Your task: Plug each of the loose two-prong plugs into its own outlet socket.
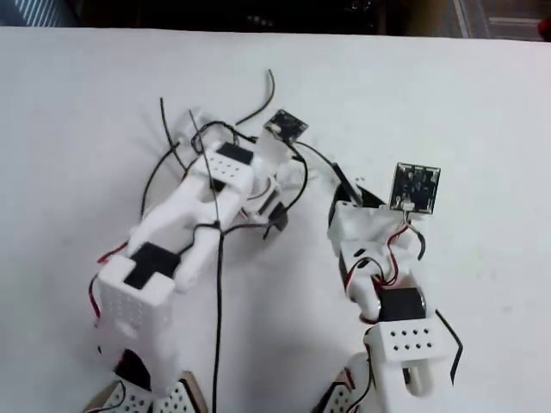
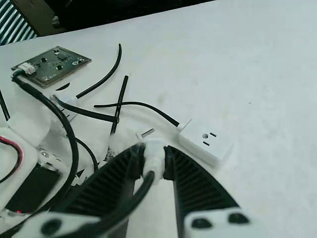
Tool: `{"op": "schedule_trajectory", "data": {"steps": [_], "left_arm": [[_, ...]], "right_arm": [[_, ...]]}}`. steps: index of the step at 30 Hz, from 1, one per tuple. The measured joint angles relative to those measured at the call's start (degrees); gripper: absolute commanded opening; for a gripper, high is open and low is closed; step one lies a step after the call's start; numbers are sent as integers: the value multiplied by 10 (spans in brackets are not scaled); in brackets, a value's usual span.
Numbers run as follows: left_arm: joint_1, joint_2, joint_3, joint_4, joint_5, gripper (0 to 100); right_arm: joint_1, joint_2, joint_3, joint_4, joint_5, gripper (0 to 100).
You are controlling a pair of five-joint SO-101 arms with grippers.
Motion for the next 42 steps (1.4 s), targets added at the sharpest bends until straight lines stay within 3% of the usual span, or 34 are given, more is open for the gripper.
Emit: {"op": "schedule_trajectory", "data": {"steps": [5, 16, 23, 34, 42], "left_arm": [[1, 8, -22, 44, 2, 166], [0, -39, 29, 41, 1, 116], [0, -98, 120, 40, -4, 116], [-1, -287, 355, 4, -99, 118], [-76, -455, 501, -44, -181, 281]], "right_arm": [[0, 0, 0, 0, 0, 17], [0, 0, 0, 0, 0, 17], [0, 0, 0, 0, 0, 17], [-1, 0, 0, 0, 0, 17], [-27, 0, 0, 10, 22, 17]]}}
